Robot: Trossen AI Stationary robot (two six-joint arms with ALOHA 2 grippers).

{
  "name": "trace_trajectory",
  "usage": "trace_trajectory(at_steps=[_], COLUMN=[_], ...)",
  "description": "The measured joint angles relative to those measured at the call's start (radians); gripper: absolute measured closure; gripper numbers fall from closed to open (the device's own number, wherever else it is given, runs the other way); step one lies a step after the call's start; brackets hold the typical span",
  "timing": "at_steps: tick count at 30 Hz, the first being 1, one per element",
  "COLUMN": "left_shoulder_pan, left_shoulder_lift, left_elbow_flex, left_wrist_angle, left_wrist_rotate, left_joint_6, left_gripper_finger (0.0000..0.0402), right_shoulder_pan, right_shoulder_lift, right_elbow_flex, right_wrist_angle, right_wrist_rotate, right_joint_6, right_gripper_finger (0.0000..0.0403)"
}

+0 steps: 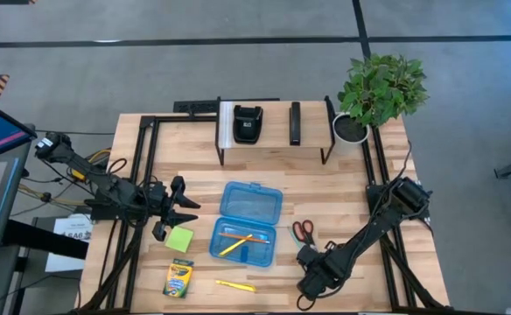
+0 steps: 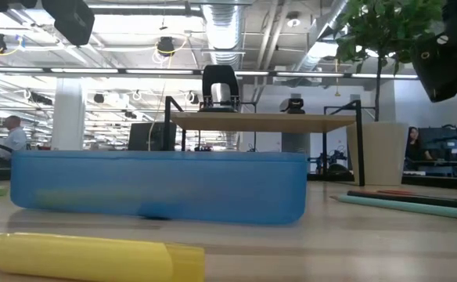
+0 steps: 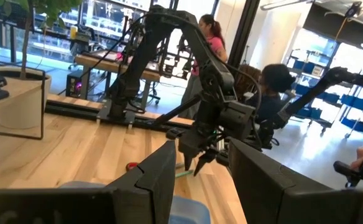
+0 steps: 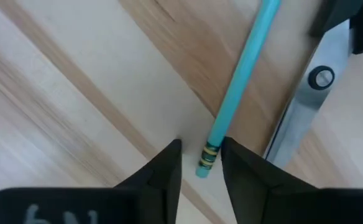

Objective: Pack school essentials
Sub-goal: Put the blue pencil into the blue supply box

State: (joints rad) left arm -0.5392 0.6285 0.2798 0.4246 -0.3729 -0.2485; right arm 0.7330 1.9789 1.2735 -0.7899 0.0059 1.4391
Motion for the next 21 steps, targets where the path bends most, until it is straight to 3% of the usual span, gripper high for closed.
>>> trace_trajectory(at_steps=[12, 21], left_shoulder_pan=[0.000, 0.000], left_shoulder_lift=[0.000, 0.000], left_elbow_flex=[0.000, 0.000], left_wrist_angle=[0.000, 0.001], left_wrist_rotate=[0.000, 0.000], left_joint_6=[-0.001, -0.001], left_gripper_finger=[0.0264, 0.0264], right_shoulder_pan=[-0.004, -0.004], right_shoulder_lift=[-0.003, -0.026], right_elbow_flex=[-0.001, -0.005], right_wrist_angle=[-0.026, -0.064], right_wrist_rotate=[-0.057, -0.101], right_joint_6=[0.019, 0.050], right_gripper_finger=[0.0385, 0.0395])
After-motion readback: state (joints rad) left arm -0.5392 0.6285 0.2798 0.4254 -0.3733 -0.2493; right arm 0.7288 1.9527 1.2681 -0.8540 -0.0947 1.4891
